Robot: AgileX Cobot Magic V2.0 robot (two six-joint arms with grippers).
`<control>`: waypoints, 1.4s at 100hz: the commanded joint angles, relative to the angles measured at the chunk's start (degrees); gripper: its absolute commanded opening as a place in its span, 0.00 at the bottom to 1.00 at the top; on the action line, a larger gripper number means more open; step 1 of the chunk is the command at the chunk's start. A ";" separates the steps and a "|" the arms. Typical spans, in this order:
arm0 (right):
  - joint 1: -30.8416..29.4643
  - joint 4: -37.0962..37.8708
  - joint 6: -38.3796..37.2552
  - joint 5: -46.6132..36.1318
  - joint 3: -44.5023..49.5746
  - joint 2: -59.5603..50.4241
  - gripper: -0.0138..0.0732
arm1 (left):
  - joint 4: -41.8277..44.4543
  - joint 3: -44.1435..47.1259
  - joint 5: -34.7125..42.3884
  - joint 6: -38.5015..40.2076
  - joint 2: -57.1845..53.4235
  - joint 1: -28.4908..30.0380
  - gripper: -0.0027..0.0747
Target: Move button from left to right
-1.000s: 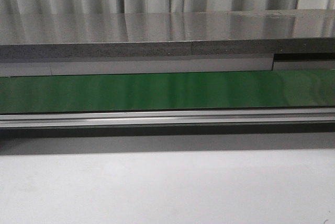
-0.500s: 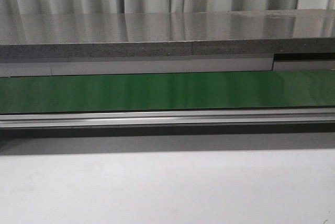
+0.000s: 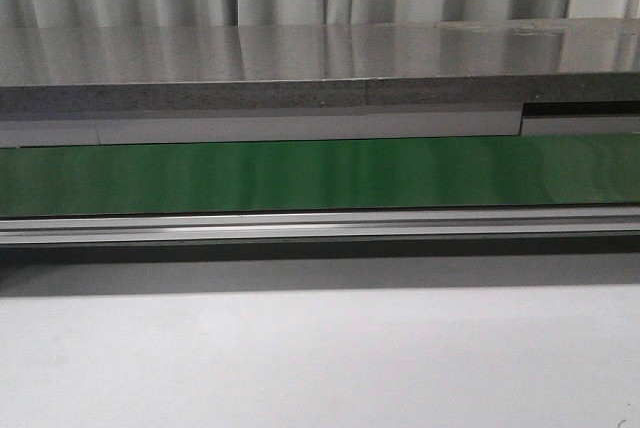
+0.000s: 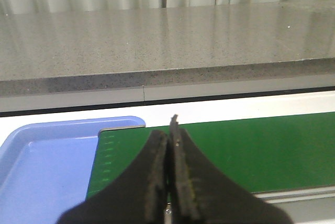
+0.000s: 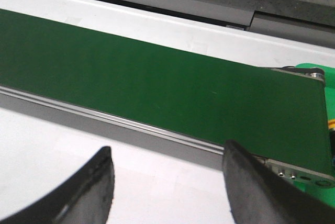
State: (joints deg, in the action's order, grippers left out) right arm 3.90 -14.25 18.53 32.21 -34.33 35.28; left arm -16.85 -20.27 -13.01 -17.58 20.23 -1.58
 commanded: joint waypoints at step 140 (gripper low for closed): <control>-0.08 -0.23 -0.13 -1.95 0.20 -3.71 0.08 | -0.80 -1.62 4.29 0.03 0.34 -0.43 0.01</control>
State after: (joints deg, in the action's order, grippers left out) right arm 3.90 -14.14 18.36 33.76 -32.61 31.54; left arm -16.85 -20.27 -13.01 -17.58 20.23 -1.58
